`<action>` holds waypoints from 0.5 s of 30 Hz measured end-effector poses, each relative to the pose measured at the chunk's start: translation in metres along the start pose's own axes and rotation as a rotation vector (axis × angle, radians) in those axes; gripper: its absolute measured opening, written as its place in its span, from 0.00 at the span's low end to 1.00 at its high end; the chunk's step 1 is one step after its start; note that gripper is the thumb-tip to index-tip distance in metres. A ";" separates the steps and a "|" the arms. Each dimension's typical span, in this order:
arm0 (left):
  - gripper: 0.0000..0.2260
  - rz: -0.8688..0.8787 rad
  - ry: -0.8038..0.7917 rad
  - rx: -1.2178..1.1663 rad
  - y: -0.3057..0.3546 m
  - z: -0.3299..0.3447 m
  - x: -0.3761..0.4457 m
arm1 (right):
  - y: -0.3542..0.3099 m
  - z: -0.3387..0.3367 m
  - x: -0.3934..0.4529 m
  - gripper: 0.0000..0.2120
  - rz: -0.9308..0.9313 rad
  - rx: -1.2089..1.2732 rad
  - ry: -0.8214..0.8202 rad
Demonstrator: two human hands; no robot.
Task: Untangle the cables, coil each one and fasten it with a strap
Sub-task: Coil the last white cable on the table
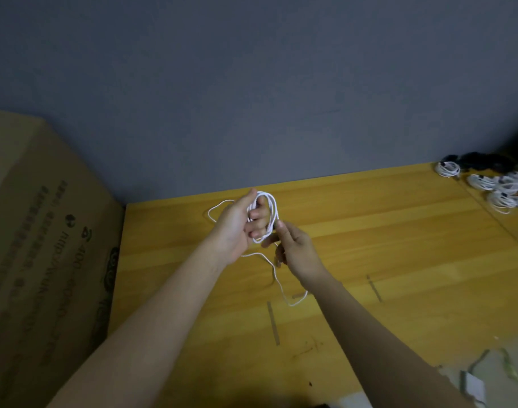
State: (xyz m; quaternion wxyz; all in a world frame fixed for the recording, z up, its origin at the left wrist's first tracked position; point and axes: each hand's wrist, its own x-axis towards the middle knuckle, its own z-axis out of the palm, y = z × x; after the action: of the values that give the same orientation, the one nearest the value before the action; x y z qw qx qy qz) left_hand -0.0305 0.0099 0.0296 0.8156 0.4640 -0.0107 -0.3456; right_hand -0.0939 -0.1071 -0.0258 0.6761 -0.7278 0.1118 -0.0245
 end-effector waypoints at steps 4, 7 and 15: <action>0.11 0.016 0.032 -0.143 0.009 0.005 0.001 | 0.008 -0.001 -0.015 0.13 -0.091 -0.480 -0.050; 0.11 0.140 0.138 -0.003 0.009 0.012 0.010 | 0.003 0.002 -0.019 0.15 -0.182 -1.063 -0.221; 0.08 0.332 0.116 1.226 -0.007 -0.011 0.020 | -0.026 -0.017 -0.028 0.05 -0.446 -0.764 -0.163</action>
State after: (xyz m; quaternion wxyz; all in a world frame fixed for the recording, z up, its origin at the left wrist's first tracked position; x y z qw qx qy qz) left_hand -0.0160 0.0044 0.0119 0.4441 0.8564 -0.2343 -0.1200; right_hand -0.1213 -0.1166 0.0049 0.3435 -0.9312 -0.1006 -0.0693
